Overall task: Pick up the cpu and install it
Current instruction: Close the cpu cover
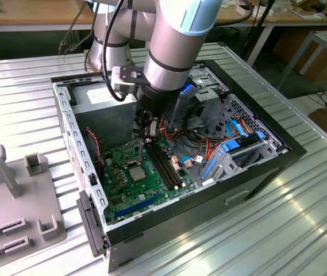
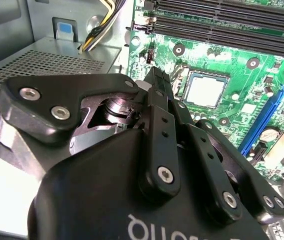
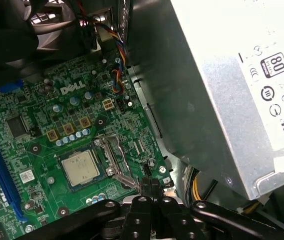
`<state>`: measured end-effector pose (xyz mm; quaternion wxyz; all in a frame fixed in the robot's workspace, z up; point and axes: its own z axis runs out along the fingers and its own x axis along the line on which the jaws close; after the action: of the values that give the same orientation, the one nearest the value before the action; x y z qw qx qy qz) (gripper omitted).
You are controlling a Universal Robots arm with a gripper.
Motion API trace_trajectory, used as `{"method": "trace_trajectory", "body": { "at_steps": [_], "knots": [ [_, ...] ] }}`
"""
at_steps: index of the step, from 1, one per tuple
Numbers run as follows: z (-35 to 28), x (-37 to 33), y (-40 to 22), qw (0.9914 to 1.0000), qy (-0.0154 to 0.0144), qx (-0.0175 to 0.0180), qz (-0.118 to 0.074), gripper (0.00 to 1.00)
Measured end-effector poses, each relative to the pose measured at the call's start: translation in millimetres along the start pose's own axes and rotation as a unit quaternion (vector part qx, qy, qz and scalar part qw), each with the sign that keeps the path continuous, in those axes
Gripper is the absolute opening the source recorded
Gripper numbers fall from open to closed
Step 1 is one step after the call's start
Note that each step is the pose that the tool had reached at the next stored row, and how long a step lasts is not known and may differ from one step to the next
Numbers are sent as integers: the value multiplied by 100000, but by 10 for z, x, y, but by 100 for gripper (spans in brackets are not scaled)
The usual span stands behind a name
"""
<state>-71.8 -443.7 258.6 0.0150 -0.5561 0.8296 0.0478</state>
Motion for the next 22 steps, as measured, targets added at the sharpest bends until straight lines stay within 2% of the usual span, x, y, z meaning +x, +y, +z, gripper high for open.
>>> {"method": "trace_trajectory", "body": {
  "at_steps": [11,22],
  "knots": [
    [-8,-1,0,99990,86,-107,-1378,11],
    [-17,-1,1,99946,208,-256,-3260,11]
  ]
}}
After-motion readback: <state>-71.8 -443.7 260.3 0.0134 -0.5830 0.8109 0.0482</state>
